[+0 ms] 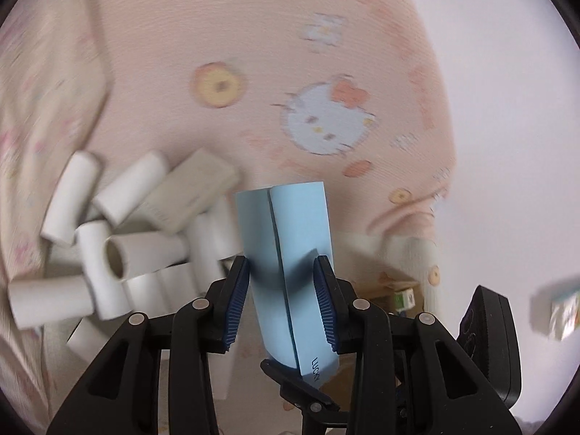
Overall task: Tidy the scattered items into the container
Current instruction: 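Lift the LUCKY case off the paper tubes with both grippers, then carry the LUCKY case in both grippers over the cardboard box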
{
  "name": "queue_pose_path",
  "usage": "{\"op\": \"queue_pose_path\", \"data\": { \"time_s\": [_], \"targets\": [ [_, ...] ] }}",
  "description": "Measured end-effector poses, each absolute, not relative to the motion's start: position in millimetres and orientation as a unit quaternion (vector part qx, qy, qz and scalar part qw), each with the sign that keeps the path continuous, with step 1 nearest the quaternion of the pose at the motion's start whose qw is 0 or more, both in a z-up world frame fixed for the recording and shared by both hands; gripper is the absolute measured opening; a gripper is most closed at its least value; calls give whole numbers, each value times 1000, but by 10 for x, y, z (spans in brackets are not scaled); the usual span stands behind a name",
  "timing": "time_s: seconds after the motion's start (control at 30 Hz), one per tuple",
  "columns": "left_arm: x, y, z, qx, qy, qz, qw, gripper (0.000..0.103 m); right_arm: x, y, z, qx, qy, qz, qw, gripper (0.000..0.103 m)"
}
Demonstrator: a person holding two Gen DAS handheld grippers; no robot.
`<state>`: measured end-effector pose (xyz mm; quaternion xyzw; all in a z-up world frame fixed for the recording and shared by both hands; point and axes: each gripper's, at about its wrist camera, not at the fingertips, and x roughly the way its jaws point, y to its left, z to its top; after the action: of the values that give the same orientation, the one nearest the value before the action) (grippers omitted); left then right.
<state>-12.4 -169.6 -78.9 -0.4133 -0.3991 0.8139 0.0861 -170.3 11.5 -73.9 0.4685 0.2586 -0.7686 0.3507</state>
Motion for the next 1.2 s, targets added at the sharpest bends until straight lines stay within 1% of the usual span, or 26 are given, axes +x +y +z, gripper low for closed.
{"op": "queue_pose_path", "data": {
  "time_s": [0.1, 0.2, 0.33, 0.53, 0.63, 0.77, 0.93, 1.1, 1.2],
  "targets": [
    [-242, -1507, -598, -407, -376, 826, 110, 39, -1740, 296, -601, 456, 250, -788, 329, 60],
    [-341, -1327, -432, -402, -360, 832, 130, 39, -1795, 506, -473, 453, 213, -808, 310, 60],
    [-446, -1028, -237, -402, -319, 845, 155, 39, -1812, 714, -339, 440, 214, -824, 286, 60],
    [-552, -546, -63, -411, -279, 847, 193, 39, -1848, 1158, -158, 445, 200, -835, 255, 60],
    [-634, -288, -5, -417, -258, 846, 210, 40, -1829, 1363, -85, 439, 206, -842, 236, 60],
    [-750, 42, 59, -425, -241, 840, 237, 40, -1851, 1652, -46, 443, 191, -851, 208, 60],
    [-927, 464, 86, -442, -219, 826, 272, 40, -1977, 2087, -6, 469, 143, -852, 185, 60],
    [-1105, 812, 18, -466, -201, 811, 292, 40, -2056, 2382, -57, 482, 128, -853, 155, 60],
    [-1207, 993, -40, -492, -187, 796, 298, 40, -2115, 2565, -96, 499, 105, -847, 150, 60]
  ]
}}
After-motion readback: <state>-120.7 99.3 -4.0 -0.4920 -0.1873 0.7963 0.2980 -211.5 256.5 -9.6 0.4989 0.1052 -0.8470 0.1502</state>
